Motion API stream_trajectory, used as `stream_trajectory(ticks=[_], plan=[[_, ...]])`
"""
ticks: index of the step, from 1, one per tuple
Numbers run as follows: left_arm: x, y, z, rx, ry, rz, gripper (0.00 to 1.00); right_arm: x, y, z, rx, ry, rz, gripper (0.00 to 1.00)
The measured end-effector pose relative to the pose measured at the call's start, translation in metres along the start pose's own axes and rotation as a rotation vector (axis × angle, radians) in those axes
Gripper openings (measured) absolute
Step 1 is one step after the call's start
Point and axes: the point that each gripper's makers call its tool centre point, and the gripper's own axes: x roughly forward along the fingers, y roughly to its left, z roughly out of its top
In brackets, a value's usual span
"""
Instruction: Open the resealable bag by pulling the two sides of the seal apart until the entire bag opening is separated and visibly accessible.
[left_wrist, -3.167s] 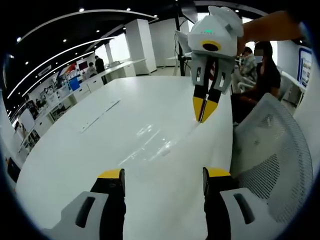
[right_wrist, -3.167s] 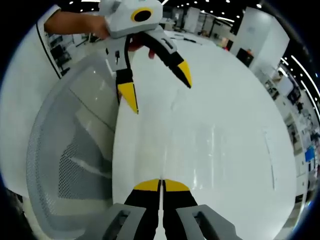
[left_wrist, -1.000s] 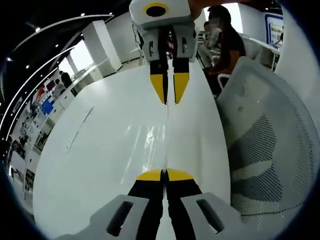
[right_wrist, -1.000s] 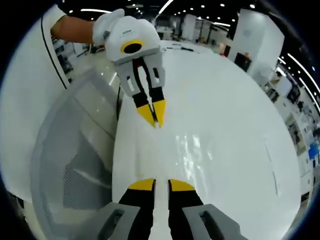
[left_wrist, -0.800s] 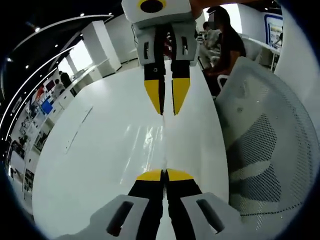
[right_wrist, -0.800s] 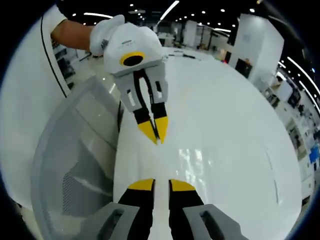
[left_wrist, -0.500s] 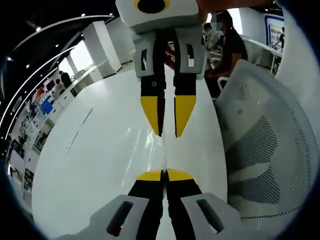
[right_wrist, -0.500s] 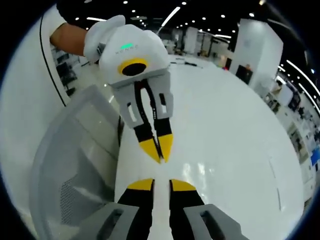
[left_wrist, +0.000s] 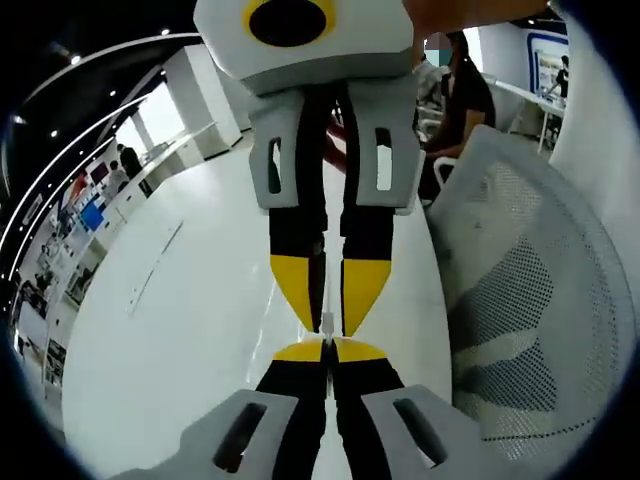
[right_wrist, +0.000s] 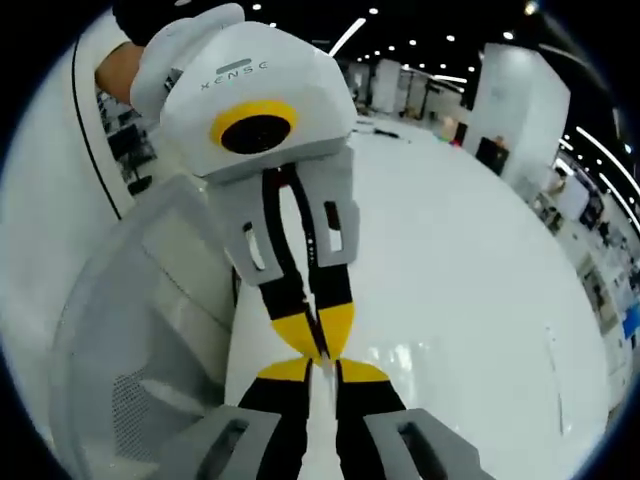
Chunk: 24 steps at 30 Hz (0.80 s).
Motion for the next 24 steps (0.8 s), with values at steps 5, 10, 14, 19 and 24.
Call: stream_trajectory(ticks=[5,10,14,19,24], plan=[[-0.001,0.000,0.001,0.000,-0.006,-0.001,0.00,0.001,-0.003,-0.002,0.000,0.007,0.005,0.01],[0.001,0.002,0.000,-0.018,-0.007,-0.007,0.00,0.004,-0.002,-0.005,0.026,0.031,0.022,0.00],[0.002,0.001,-0.002,-0.026,0.000,-0.014,0.00,0.006,-0.002,-0.007,0.061,0.053,0.021,0.00],[0.005,0.002,-0.005,-0.047,0.005,-0.012,0.00,0.008,-0.004,-0.011,0.050,0.074,0.021,0.00],[0.005,0.003,-0.010,-0.055,0.014,-0.014,0.00,0.005,-0.005,-0.023,0.045,0.105,0.020,0.00]])
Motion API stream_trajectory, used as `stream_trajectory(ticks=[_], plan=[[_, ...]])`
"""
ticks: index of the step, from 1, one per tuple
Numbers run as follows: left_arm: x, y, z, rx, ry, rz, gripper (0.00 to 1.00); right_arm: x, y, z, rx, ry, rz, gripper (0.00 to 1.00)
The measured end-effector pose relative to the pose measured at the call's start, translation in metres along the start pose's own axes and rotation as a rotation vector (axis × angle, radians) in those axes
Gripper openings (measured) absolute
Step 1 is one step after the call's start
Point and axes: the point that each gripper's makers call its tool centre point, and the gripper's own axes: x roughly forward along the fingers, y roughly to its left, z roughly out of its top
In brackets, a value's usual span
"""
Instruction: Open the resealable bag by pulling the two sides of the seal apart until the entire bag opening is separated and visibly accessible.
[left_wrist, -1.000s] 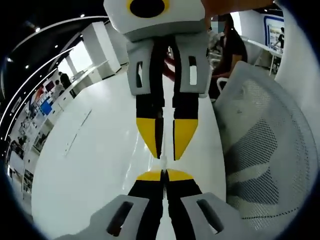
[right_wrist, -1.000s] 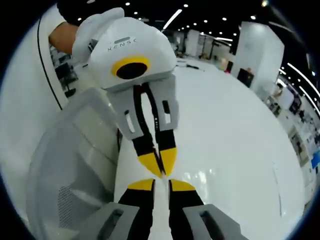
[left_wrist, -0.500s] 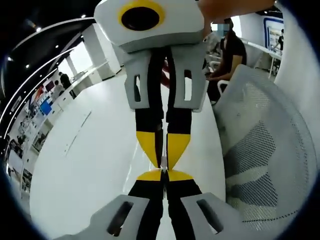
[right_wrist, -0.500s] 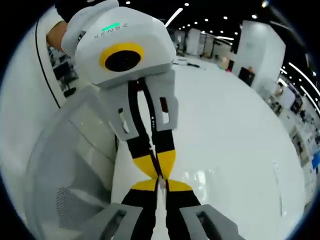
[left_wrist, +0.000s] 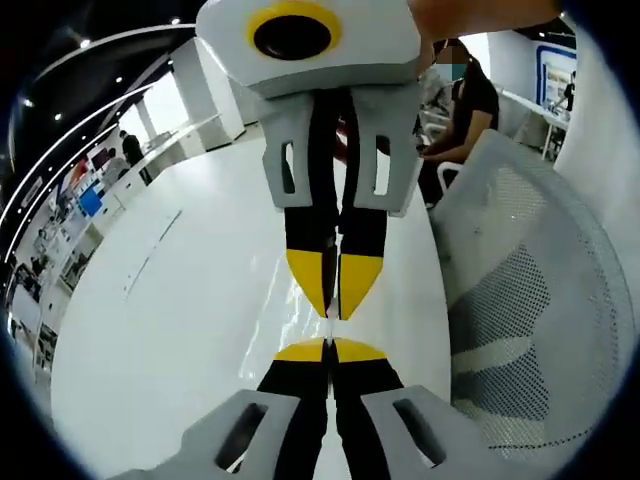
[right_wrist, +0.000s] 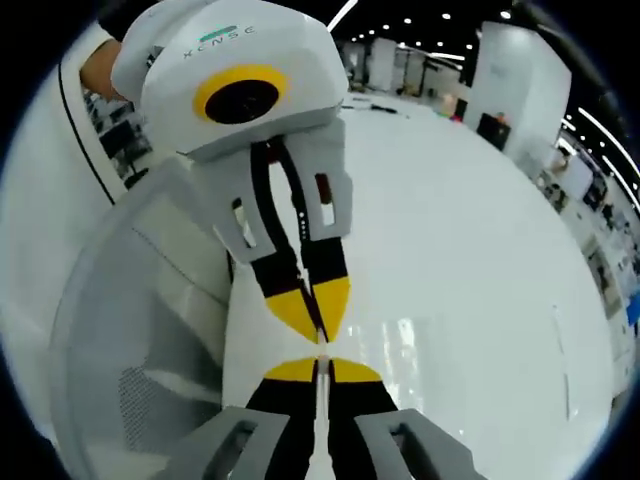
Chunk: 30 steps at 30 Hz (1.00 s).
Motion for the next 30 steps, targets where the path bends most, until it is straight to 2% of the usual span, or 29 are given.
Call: stream_trajectory(ticks=[19,25,27,30], plan=[[0.001,0.006,-0.008,-0.027,0.010,-0.001,0.00,-0.036,-0.013,-0.069,0.064,0.081,-0.066,0.00],[0.001,0.006,-0.012,-0.029,0.023,-0.002,0.00,-0.046,-0.013,-0.088,0.107,0.098,-0.094,0.00],[0.001,0.003,-0.009,-0.033,0.009,-0.013,0.00,-0.048,-0.010,-0.087,0.137,0.071,-0.095,0.00],[0.002,0.002,-0.007,-0.011,0.020,-0.004,0.00,-0.046,-0.008,-0.087,0.113,0.089,-0.104,0.00]])
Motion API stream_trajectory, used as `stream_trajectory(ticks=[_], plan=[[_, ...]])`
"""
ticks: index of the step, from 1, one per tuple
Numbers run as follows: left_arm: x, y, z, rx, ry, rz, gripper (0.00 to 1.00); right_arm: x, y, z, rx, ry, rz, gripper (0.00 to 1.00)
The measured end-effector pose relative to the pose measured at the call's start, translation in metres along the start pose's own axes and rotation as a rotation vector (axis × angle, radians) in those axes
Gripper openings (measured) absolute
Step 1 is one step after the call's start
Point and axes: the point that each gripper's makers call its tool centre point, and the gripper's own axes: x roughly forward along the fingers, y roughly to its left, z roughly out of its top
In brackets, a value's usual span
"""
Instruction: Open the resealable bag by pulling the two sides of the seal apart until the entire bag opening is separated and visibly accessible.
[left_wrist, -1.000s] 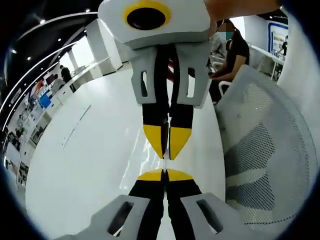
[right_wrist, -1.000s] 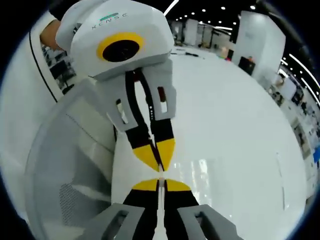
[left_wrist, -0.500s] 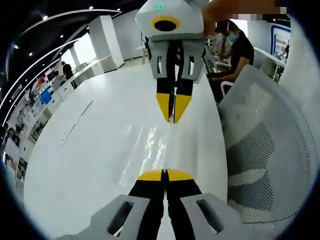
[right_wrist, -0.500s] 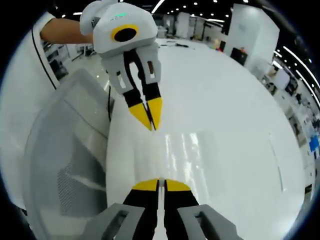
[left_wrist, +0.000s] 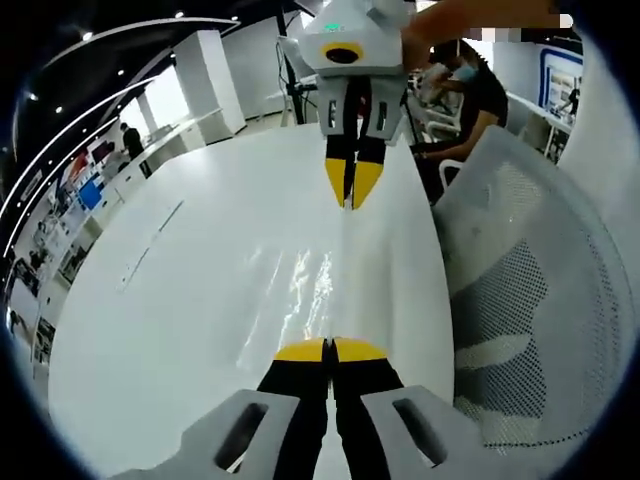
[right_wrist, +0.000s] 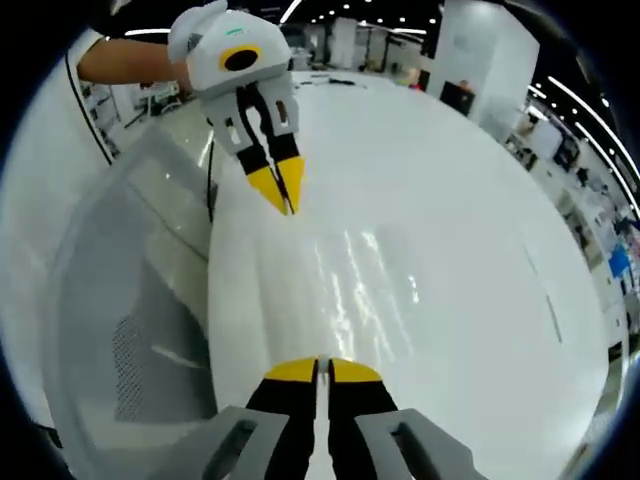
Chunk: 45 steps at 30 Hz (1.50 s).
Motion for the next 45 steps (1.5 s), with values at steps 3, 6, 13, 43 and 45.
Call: stream_trajectory(ticks=[3,6,13,43,45], plan=[[-0.001,-0.001,0.001,0.026,-0.005,0.006,0.00,-0.002,0.003,-0.001,-0.025,0.004,-0.003,0.00],[-0.004,-0.002,0.003,0.040,-0.022,0.019,0.00,-0.007,0.005,0.000,-0.015,-0.022,0.007,0.00],[-0.004,-0.003,0.005,0.093,-0.028,0.042,0.00,-0.020,0.002,0.012,-0.018,-0.088,-0.018,0.02],[0.003,-0.006,0.013,0.123,-0.048,0.063,0.00,-0.005,-0.003,0.038,-0.024,-0.098,0.017,0.04],[0.002,-0.006,0.014,0.123,-0.048,0.064,0.00,-0.005,-0.004,0.039,-0.023,-0.103,0.015,0.04]])
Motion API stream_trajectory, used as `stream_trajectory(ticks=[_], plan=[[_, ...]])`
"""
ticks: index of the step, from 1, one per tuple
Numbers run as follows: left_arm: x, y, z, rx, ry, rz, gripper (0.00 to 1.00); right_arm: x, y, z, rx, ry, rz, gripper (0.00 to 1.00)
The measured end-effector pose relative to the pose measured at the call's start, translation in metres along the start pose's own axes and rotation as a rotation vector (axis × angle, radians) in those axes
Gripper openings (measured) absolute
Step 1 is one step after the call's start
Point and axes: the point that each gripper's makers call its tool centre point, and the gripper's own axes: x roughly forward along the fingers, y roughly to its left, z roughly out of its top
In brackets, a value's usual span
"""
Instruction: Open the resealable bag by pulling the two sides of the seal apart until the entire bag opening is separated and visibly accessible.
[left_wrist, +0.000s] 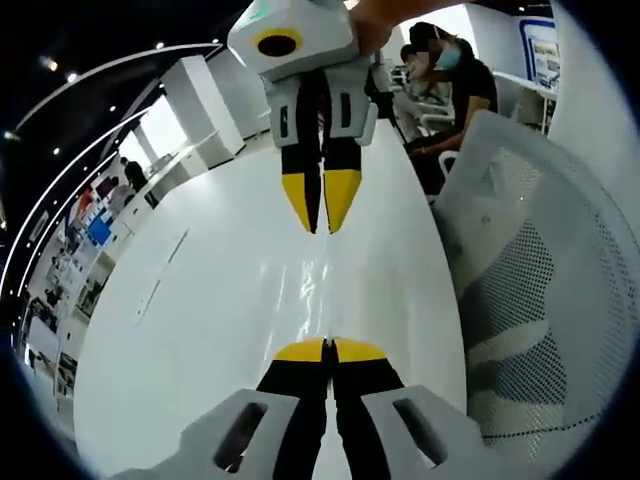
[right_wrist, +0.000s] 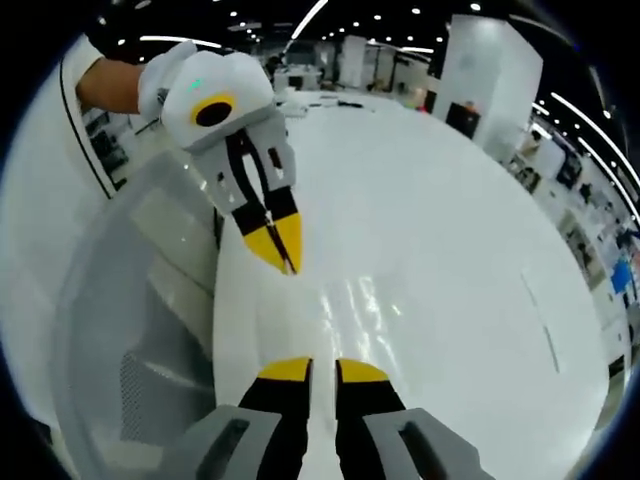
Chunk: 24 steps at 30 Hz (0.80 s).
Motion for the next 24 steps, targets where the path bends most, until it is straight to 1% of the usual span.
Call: stream_trajectory(ticks=[7,12,19,24], plan=[[0.002,0.000,0.002,0.019,-0.005,0.001,0.00,0.006,-0.002,0.001,0.008,0.002,0.012,0.04],[0.003,0.001,0.002,0.009,0.000,-0.004,0.00,0.010,0.002,0.001,0.025,0.005,0.037,0.04],[0.004,-0.001,0.004,0.017,-0.010,-0.012,0.00,0.018,0.010,-0.006,0.056,0.019,0.076,0.05],[0.005,-0.001,0.006,-0.002,-0.028,-0.018,0.00,0.027,0.015,-0.011,0.075,0.027,0.096,0.05]])
